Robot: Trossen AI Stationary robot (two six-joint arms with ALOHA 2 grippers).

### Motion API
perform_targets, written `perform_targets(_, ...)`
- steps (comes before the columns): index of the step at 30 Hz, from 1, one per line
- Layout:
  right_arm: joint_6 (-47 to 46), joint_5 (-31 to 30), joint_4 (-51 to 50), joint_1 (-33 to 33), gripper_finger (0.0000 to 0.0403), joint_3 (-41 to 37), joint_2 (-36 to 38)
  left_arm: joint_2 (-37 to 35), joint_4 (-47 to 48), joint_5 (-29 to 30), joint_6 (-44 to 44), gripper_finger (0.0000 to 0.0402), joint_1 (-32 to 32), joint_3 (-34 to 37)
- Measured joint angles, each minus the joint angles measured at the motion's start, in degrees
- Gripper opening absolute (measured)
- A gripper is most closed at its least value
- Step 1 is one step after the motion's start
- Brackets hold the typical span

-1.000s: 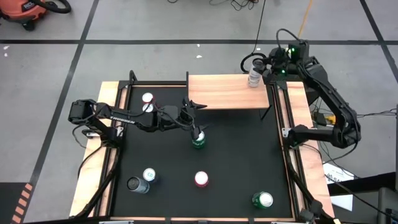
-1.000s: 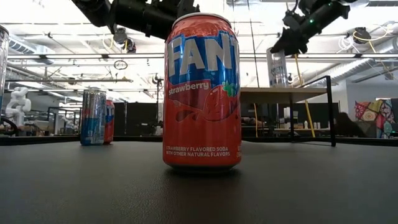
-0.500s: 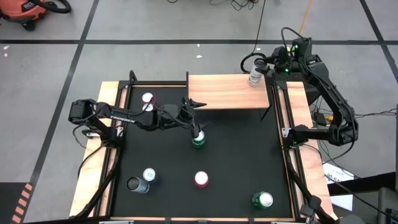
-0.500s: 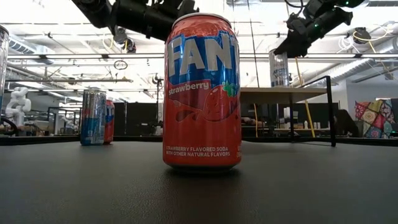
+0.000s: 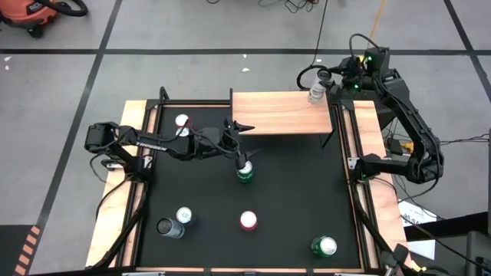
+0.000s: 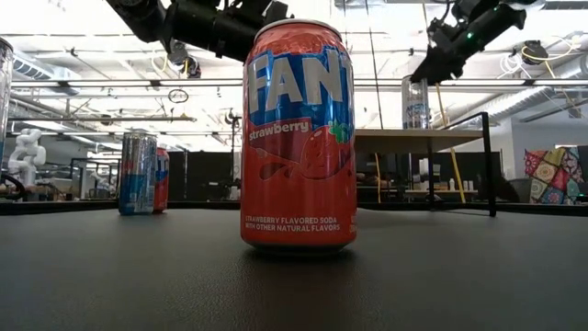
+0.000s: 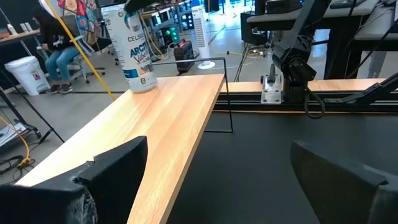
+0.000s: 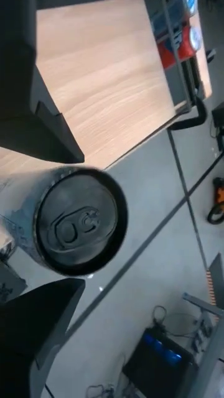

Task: Place canned beverage on shelf
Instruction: Put the right white soda can on the shelf, then put the white soda can on the shelf

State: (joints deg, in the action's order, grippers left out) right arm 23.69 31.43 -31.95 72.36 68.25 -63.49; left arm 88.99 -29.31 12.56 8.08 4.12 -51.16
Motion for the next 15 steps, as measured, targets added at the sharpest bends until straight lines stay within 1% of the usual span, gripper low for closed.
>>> perform_targets(8,-0.24,0.89,-1.38,-0.04,0.0315,0.0,1.46,-0.09,0.1,1.05,0.23,0.0388,0.0,-0.07)
perform_targets(11,-0.34,1.56,-0.46,-0.04,0.0315,0.01,2.88,-2.15,3.37,1.49,0.27,0.0388,-0.02,-0.07)
perform_targets(15,-1.31,1.68,-0.39,-0.07,0.0315,2.38,4.9,-7.66,10.59,4.73,0.1,0.0388,-0.23,-0.15)
